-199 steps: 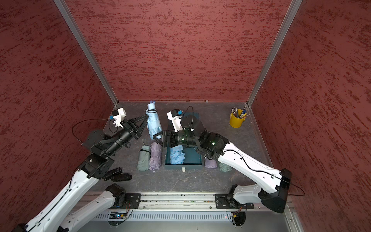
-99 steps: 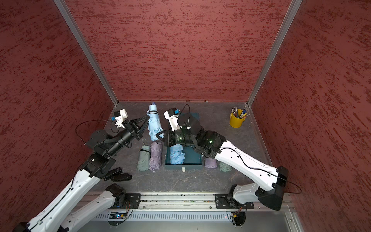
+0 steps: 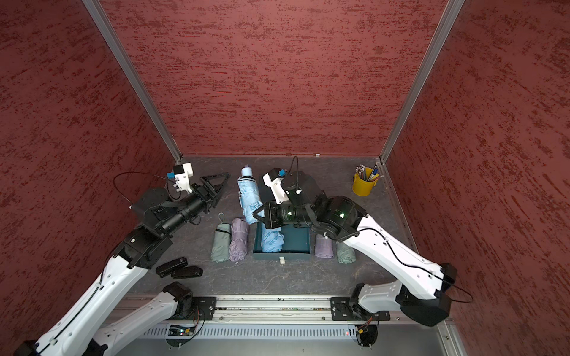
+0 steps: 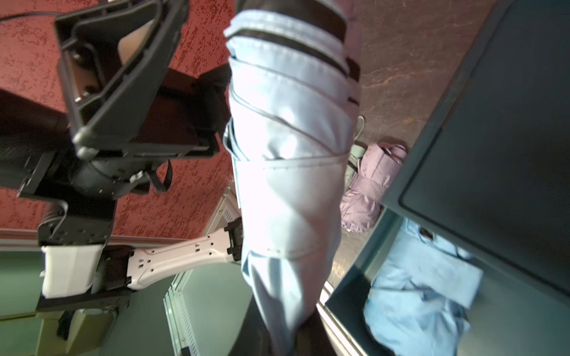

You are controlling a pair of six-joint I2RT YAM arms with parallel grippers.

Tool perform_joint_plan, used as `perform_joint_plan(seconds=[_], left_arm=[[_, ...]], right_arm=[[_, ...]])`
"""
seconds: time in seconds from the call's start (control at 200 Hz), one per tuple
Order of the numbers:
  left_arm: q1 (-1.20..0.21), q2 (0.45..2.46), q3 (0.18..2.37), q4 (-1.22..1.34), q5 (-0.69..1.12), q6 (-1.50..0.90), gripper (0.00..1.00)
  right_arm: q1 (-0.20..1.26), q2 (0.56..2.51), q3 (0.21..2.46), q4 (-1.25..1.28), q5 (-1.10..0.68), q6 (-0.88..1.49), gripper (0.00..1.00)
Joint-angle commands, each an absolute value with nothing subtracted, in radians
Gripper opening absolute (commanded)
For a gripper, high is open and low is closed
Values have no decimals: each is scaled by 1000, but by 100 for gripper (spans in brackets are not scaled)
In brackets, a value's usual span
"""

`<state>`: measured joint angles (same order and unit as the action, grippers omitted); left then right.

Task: Place the umbrella in the drawer by color
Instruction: Pick up the umbrella from the center of the board, then place the umbrella in the drawer.

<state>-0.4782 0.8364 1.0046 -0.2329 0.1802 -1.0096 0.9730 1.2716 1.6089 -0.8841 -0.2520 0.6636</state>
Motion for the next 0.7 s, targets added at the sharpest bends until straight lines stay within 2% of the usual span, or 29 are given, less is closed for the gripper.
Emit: perform_joint_plan(seconds=[0.0,0.165,0.276,0.416,0.551,0.696], left_arm=[[-511,895,1044,-368,164,-812,74],[-654,990,1069,-405,41,-682,75],[-697,1043,1072,-413,-19,-666,74],[-710,1097,1072,-425,-29,-659,75],[-727,1140,1077,-445,-28,-654,75],[-732,1172,1098,-497,-45,-656,75]], right_arm=[[969,1157,1669,-1056,-319,747,0],[969,1095,1681,-1316,-335,859,0],[970,1060,1640,-1405,-352,885,0],[970,1036,1590,-1403,-385,941,0],[970,1012,1455,-1264,-448,1050,0],[969,1042,1426,-1232,-450,1076,0]])
